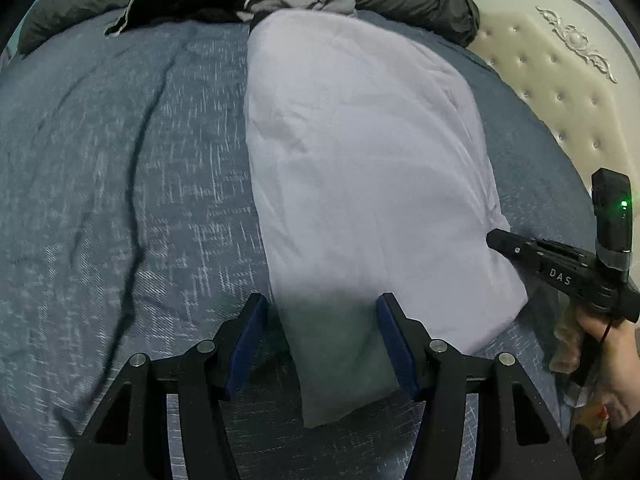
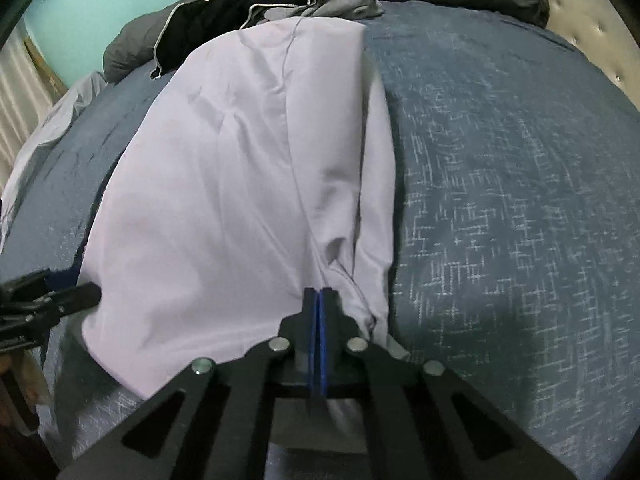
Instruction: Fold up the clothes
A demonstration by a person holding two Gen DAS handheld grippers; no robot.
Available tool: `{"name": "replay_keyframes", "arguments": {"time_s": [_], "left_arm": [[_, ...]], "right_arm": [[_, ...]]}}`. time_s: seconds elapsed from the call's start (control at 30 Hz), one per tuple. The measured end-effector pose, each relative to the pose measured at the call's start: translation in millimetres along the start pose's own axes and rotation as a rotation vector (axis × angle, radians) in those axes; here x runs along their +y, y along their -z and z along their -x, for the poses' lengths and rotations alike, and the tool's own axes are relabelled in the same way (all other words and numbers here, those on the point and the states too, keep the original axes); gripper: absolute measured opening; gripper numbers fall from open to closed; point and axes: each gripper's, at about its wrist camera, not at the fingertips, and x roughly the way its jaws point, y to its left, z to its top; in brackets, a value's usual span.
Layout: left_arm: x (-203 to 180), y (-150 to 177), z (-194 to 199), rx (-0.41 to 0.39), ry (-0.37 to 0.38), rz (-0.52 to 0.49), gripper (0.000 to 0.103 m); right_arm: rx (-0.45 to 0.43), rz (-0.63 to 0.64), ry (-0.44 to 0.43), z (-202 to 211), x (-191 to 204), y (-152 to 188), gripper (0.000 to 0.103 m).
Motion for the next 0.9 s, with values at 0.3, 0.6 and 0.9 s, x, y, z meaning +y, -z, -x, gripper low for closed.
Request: {"name": "replay_keyframes", "arguments": {"time_s": [0.3, 0.6, 0.9], "left_arm": [[8.7, -10.2, 9.9, 0.009, 0.039, 0.021, 0.062], [16.1, -19.9, 21.3, 0.042, 0.114, 0.069, 0.068], [17.4, -12.9, -3.2, 0.142, 0.119, 0.096, 0.073]], "right_arm": [[-0.051, -0.095, -0.053, 51.4, -32.3, -20.1, 0.010], [0.098, -0.170, -0.150, 54.9, -41.3, -24.0, 0.064], [0.221, -0.178, -0.138, 19.3, -32.5, -10.9, 0.071]]}}
